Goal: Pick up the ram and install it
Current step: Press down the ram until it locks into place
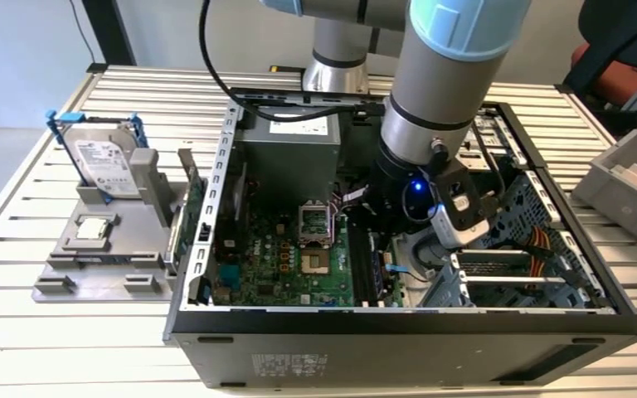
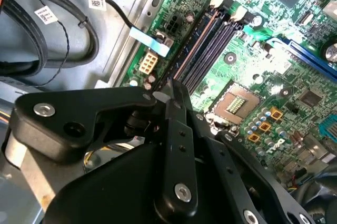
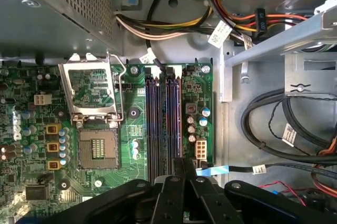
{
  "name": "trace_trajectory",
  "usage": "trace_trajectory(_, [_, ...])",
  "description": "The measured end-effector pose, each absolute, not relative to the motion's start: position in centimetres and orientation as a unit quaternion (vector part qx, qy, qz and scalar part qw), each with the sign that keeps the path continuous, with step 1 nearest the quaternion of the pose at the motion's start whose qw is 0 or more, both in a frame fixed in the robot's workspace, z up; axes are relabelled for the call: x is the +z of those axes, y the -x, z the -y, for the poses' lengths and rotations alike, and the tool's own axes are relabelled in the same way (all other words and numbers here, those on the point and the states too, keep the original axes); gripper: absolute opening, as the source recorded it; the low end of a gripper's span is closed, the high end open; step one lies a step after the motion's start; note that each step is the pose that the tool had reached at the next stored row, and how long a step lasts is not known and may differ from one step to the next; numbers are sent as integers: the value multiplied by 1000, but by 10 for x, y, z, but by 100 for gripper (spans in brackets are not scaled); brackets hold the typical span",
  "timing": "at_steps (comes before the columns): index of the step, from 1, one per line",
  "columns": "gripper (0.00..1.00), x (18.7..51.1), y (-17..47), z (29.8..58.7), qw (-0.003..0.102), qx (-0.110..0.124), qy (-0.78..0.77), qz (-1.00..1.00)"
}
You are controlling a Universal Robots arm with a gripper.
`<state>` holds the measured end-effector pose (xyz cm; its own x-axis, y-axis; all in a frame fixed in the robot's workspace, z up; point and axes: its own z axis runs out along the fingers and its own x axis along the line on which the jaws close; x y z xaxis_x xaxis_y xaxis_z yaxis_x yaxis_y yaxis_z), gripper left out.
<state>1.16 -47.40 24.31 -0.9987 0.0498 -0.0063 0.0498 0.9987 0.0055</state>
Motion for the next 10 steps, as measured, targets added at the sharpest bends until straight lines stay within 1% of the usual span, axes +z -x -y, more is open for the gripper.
trace_trajectory(10, [0,243,-12,474,3,3,-25,-1000])
